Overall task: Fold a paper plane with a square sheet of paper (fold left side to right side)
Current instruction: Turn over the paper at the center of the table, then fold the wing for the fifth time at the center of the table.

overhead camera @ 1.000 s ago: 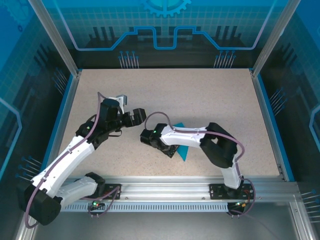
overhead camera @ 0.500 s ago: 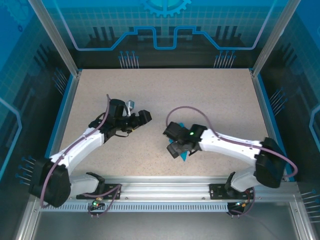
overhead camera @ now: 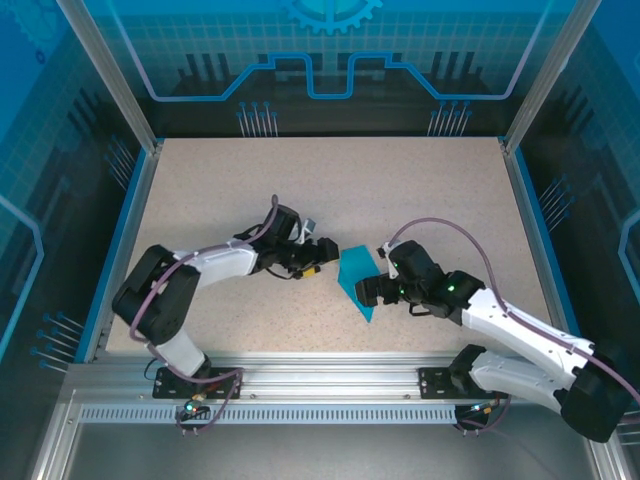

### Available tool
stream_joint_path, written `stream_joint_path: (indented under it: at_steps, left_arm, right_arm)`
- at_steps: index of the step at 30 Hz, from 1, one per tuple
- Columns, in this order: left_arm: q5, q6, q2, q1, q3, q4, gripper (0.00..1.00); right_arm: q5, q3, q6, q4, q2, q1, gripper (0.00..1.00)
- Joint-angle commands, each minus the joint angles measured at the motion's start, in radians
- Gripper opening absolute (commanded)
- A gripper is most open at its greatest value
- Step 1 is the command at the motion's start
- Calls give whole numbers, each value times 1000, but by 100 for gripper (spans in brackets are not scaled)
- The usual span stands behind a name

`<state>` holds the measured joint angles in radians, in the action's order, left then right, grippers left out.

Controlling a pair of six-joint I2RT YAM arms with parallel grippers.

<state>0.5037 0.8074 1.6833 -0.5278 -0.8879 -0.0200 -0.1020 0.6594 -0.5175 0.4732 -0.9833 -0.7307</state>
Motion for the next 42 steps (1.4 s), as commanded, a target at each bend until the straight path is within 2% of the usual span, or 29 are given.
stream_joint_path:
  at_steps: [1, 6, 8, 15, 18, 22, 25, 28, 37, 42]
  left_arm:
    - [32, -10, 72, -32, -80, -41, 81]
    - [43, -14, 194, -51, -164, -35, 74]
    - [52, -15, 232, -59, -192, -35, 68]
    - [37, -74, 271, -67, -244, 4, 35]
    - [21, -120, 265, -66, -261, 50, 18]
    - [29, -179, 239, -65, -255, 68, 6]
    - [48, -230, 207, -58, -238, 75, 2]
    - [73, -276, 168, -46, -206, 71, 0]
    - [171, -341, 38, 8, -51, -14, 0]
    - [209, -365, -8, 13, 4, -54, 0]
  right_arm:
    - [28, -20, -31, -27, 33, 12, 100]
    - [27, -37, -53, -11, 67, 11, 100]
    - [31, -52, -68, -15, 89, 9, 100]
    - [-1, -98, -111, 1, 179, 10, 100]
    - [-34, -101, -117, 21, 190, 10, 100]
    - [-14, -93, -62, 21, 174, 10, 100]
    - [38, -65, -43, 24, 142, 25, 100]
    - [153, -60, -42, -8, 110, 96, 100]
    - [600, -178, -7, -335, 31, 412, 100]
    - [736, -184, 34, -480, -91, 487, 100]
